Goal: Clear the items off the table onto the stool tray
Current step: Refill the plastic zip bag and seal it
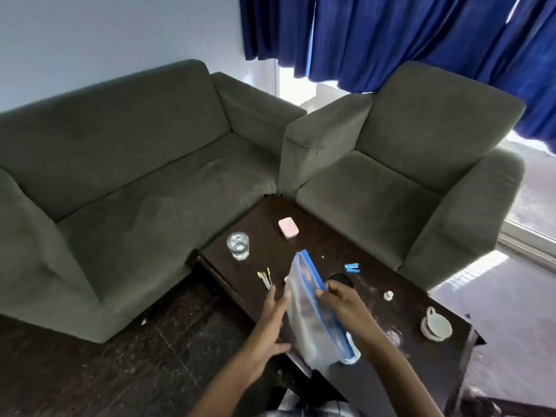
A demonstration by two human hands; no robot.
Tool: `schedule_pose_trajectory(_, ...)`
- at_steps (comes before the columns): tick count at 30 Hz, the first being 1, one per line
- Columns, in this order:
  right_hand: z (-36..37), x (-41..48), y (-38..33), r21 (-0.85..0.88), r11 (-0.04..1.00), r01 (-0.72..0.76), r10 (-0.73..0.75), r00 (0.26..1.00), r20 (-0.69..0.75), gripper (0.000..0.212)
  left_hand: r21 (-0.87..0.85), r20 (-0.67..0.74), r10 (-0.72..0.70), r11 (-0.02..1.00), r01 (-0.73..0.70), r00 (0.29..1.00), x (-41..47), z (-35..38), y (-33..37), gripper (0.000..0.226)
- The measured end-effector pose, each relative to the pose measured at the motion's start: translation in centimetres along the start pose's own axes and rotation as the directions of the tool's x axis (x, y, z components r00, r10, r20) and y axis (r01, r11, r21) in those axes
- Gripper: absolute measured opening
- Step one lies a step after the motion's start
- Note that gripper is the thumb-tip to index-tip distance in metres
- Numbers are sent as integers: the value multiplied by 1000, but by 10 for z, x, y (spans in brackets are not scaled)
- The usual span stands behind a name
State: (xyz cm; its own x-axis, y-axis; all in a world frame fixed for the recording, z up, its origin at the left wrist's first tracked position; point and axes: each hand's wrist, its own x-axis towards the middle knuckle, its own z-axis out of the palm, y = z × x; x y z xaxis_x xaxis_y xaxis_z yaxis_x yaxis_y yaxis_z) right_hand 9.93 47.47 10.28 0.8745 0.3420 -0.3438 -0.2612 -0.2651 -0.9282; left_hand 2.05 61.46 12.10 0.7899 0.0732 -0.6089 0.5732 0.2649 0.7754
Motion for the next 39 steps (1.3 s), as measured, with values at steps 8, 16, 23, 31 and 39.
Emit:
schedule_pose_trajectory(8, 32, 80, -30, 120, 992, -35, 51, 990, -128, 25, 115, 90, 19, 993, -29, 996, 80, -18, 55, 63)
schedule_pose_trajectory(16, 60, 135, -34, 217, 961, -169, 207, 964, -169, 6, 338, 249, -45, 940, -43, 967, 158, -50, 96, 47)
schedule_pose_trajectory(23, 80, 176, -44, 330, 932, -153, 326, 753, -571, 14, 592, 354, 1, 774, -225, 935, 219, -83, 151, 64)
schedule_pose_trajectory(31, 100, 196, -47, 98, 939, -331, 263, 503, -823, 29, 741, 443, 105, 516, -430, 890, 256, -127, 167, 51)
schedule_pose_trajectory(39, 112, 208, -57, -311, 818, -484, 119, 671, -732, 32, 713, 632, 83, 328, -620, 771, 266, -131, 176, 53)
